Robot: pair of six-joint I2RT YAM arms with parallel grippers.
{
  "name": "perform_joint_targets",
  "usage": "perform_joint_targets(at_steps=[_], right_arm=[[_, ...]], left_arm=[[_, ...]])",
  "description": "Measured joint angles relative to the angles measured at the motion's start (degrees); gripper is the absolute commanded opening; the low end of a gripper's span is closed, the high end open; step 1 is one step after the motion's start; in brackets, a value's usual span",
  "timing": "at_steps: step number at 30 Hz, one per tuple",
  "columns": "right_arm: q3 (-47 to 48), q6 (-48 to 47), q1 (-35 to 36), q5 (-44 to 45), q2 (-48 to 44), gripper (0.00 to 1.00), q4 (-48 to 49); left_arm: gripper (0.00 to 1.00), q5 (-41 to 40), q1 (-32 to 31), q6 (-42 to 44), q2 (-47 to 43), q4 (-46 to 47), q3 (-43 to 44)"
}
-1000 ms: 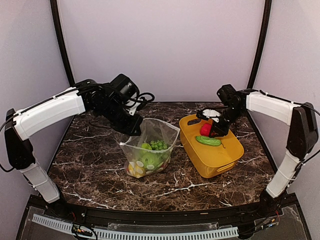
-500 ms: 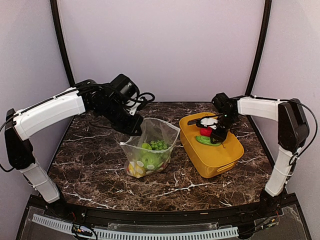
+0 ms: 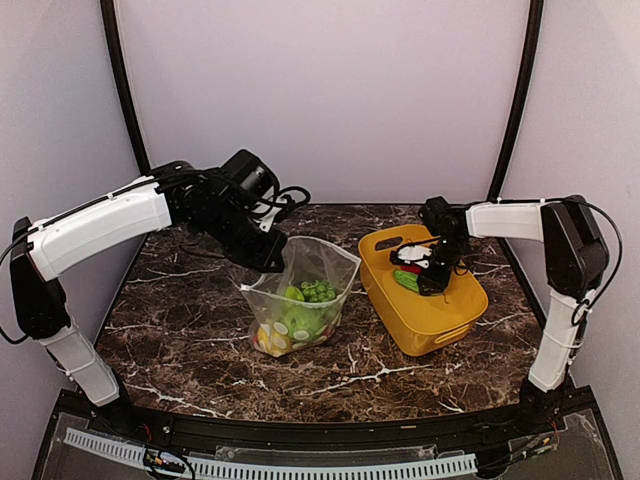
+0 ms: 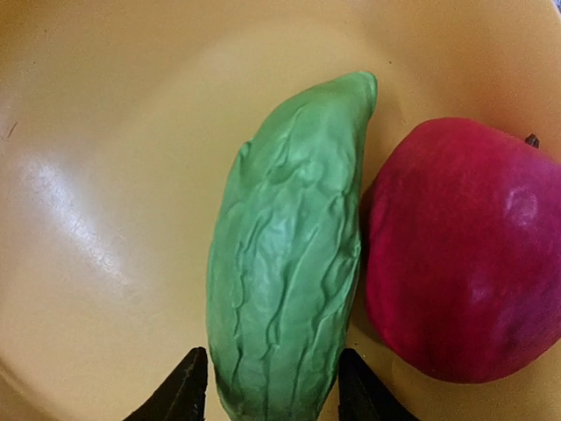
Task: Place the food in the zip-top bag and seal the zipper
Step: Pick up the fake vegetable from the bin, then place the fake vegetable in the zipper food storage bag.
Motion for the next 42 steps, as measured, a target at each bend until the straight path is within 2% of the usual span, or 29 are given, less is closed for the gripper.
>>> perform_joint_targets(at_steps=[7, 17, 29, 42], right_arm=[[-0.52, 0.66, 0.15, 0.48, -0.81, 0.37, -0.24], [1.05, 2.25, 0.70, -1.66, -10.75, 0.35, -7.28], [12.28, 2.45, 8.07, -21.79, -23.08, 0.35, -12.94], [17.73, 1.55, 15.06, -34.93, -22.91, 0.35, -14.03]], left_arm=[[0.01, 0.11, 0.00, 0.02, 0.00, 0.31, -0.11], [0.01, 0.15, 0.00, 0.09, 0.00, 0.44, -0.44], [0.01, 0.15, 0.00, 0.35, 0.00, 0.76, -0.46], [0.01, 0.59, 0.00, 0.42, 0.00, 0.81, -0.46]])
